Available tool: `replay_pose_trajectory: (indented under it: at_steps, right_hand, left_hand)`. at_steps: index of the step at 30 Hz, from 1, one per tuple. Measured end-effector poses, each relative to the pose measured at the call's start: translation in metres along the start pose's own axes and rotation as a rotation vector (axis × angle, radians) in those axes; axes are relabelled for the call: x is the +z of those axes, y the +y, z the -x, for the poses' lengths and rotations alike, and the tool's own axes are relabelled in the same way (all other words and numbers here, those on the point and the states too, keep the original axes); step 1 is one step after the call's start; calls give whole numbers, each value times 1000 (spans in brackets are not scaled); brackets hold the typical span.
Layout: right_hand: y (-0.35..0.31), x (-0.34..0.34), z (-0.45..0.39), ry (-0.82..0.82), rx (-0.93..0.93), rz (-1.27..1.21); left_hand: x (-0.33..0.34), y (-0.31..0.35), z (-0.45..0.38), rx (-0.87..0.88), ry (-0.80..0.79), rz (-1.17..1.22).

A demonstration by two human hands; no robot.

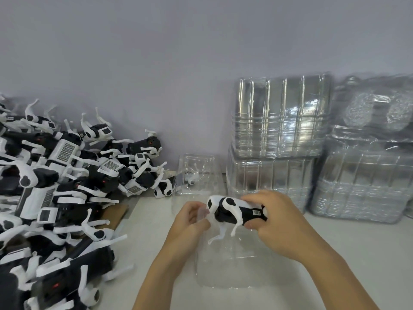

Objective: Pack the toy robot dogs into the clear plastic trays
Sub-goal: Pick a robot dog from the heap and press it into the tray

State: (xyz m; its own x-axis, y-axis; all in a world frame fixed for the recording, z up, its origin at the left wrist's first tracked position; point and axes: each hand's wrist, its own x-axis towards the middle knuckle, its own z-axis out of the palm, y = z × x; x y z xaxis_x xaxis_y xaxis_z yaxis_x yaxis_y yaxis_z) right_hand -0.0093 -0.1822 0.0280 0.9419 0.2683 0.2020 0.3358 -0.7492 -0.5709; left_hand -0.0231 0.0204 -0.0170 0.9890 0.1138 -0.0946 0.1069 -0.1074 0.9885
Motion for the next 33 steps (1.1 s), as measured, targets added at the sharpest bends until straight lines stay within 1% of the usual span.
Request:
replay_pose_trajectory:
  at_steps: [2,3,8,10,16,19,21,28,33]
  right_hand:
    - [-1,-3,-2,68,-50,15]
    - [-1,-4,-2,73,-61,22]
    - [2,0,2,-83,-47,116]
    - [4,2,1,-95,-36,109]
    - [10,9,-1,-54,-23,12]
    - [8,15,-1,-37,-28,-30]
    - [7,20,-2,-24,-47,-6]
    - [2,34,-3,76,-72,48]
    - [2,37,-3,90,-60,57]
  left_hand:
    - [-2,-1,-2,-6,36,20]
    - [-2,-2,-3,-9,43,22]
    - [1,1,0,6,1,-14]
    - [2,2,0,10,-4,-9]
    - [2,0,-2,-1,-68,-24]
    - [1,-3,-6,-36,-88,74]
    - [1,-6,-8,-40,-73,147]
    - [3,-9,-13,-44,37,187]
    - [2,-12,-12,-53,38,177]
